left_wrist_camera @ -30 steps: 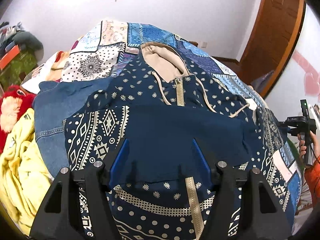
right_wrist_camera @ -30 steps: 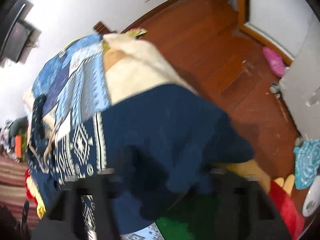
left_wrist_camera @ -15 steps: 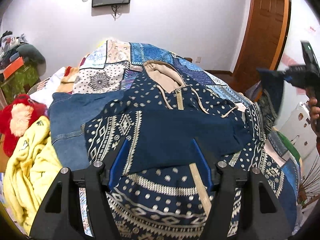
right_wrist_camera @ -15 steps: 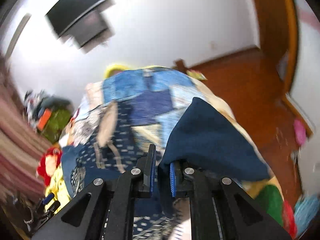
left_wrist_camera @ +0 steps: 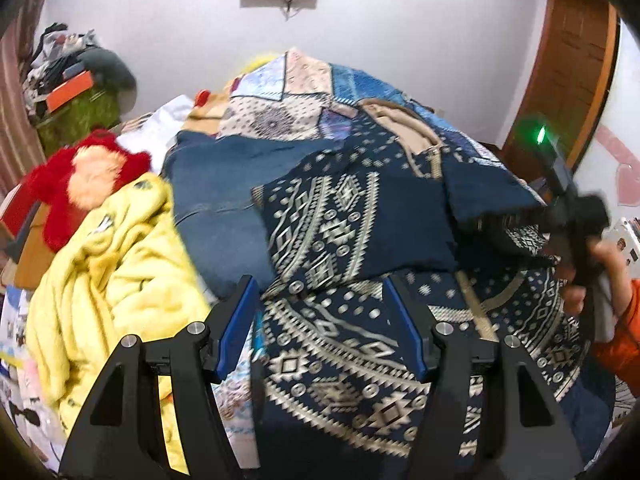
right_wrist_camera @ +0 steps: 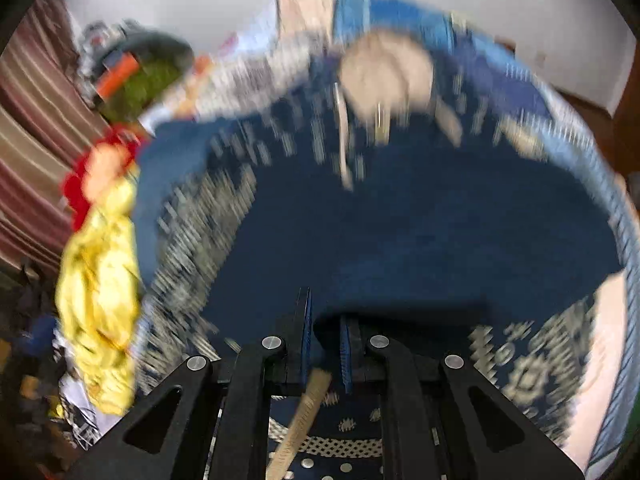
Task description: Fold large clothes
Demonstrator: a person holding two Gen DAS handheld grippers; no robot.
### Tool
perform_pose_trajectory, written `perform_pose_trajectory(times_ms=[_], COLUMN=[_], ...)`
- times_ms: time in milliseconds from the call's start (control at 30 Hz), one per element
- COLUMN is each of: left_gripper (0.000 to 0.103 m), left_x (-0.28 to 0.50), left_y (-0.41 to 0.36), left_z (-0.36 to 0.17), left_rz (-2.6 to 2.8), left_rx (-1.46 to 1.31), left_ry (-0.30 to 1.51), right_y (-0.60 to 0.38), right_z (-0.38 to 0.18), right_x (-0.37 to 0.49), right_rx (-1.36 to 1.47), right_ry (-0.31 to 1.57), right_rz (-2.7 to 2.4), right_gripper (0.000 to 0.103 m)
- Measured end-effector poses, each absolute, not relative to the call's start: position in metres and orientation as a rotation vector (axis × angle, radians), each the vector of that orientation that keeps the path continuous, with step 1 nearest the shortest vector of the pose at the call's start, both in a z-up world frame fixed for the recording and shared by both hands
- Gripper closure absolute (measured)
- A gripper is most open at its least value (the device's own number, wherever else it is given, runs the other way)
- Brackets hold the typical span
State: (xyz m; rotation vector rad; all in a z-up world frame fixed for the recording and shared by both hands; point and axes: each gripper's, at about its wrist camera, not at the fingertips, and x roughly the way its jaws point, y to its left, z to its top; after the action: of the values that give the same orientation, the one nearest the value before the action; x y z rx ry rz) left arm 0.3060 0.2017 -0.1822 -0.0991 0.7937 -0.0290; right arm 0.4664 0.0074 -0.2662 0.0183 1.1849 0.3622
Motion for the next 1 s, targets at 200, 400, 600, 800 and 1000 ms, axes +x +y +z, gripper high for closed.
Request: perform_pose_trajectory(times_ms=[200, 400, 600, 800, 1000], left_gripper=[0.040, 0.040, 0.040, 0.040, 0.040], left_x=[0.303, 0.308, 0.324, 0.354, 0.408], left_y=[0.206, 0.181, 0.136, 0.079, 0.000], left_z=[-0.190, -0.187, -0.171, -0.153, -0.158], left_rz=[-0.022, -0.049, -0.097, -0.162, -0.285], left_rx=[-0.125, -0.123, -0.029, 0.040, 0.043], left_ry=[0.816, 0.830, 0.836, 0.828, 0.884], right_y=[-0.008, -0.027, -0.074, -0.144, -0.222], right_z=[-0.286, -0.288, -0.243, -0.187, -0.173], right_x=[0.445, 0.416, 0.395, 0.392, 0.391], right_rx=[0.033, 0.091, 0.055, -0.043, -0.097], right_ry=[1.291, 1.377, 1.229, 1.012, 0.911], right_rz=[0.394, 0.506, 0.483, 0.362, 0.225], right_gripper=[0.093, 0.093, 0.093, 0.093, 0.093])
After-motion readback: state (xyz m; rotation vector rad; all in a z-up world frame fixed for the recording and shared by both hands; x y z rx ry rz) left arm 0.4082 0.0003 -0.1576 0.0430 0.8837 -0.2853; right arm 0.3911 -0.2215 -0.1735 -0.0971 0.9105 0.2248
